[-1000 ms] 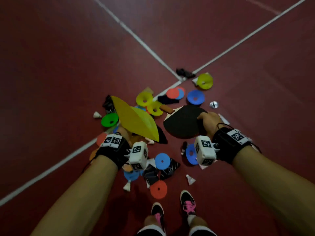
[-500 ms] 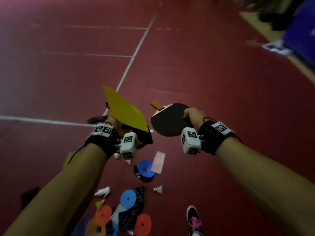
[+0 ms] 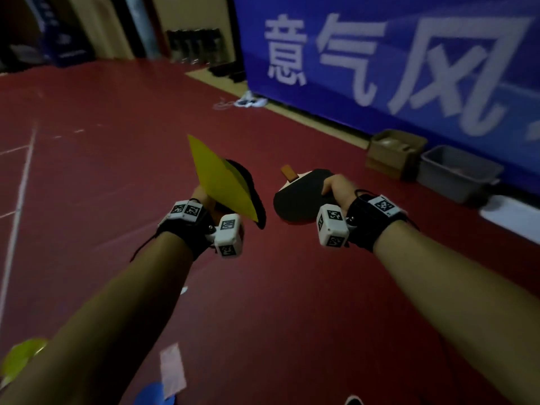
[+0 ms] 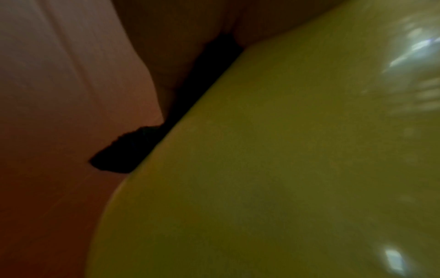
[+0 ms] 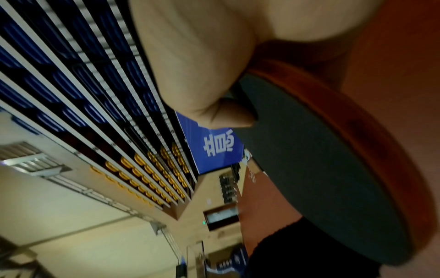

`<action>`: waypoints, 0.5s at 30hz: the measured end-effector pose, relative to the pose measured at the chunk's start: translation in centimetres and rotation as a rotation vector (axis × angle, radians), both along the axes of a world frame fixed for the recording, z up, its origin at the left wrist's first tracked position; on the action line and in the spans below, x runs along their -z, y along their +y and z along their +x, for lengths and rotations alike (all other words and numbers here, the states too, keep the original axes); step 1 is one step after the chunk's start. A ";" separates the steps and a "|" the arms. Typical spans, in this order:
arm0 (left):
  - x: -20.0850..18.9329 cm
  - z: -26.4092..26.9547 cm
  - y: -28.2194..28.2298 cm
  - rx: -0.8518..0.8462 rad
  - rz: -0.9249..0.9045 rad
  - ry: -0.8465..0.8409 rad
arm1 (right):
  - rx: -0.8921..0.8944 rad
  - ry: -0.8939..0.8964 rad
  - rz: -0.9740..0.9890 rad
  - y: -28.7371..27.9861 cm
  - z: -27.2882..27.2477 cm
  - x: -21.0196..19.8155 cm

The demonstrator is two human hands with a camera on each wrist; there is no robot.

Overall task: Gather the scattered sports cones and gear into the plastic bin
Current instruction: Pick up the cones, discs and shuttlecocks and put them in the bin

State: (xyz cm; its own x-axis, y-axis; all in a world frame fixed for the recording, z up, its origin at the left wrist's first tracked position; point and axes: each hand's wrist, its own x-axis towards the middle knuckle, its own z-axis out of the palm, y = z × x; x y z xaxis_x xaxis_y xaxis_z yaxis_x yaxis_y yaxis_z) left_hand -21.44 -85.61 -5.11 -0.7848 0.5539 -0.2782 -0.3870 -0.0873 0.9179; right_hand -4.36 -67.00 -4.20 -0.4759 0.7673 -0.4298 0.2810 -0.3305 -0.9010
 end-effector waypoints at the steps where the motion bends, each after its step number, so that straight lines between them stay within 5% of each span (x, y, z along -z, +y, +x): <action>1: -0.2 0.6 3.1 0.021 -0.052 0.027 | 0.013 -0.001 0.019 2.4 1.2 0.0; 8: 1.0 4.8 25.9 0.112 -0.295 0.235 | 0.183 0.049 0.040 20.9 9.7 -0.3; 15: 3.2 8.3 41.3 0.237 -0.301 0.146 | 0.324 0.015 -0.101 36.0 13.4 4.4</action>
State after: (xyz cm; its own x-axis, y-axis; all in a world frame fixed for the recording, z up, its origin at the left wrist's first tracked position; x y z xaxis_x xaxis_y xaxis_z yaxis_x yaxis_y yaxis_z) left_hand -13.17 -44.28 -8.27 -0.6881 0.6352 -0.3508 -0.2280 0.2696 0.9356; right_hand 9.08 -30.98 -8.60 -0.2208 0.8339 -0.5058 0.1333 -0.4880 -0.8626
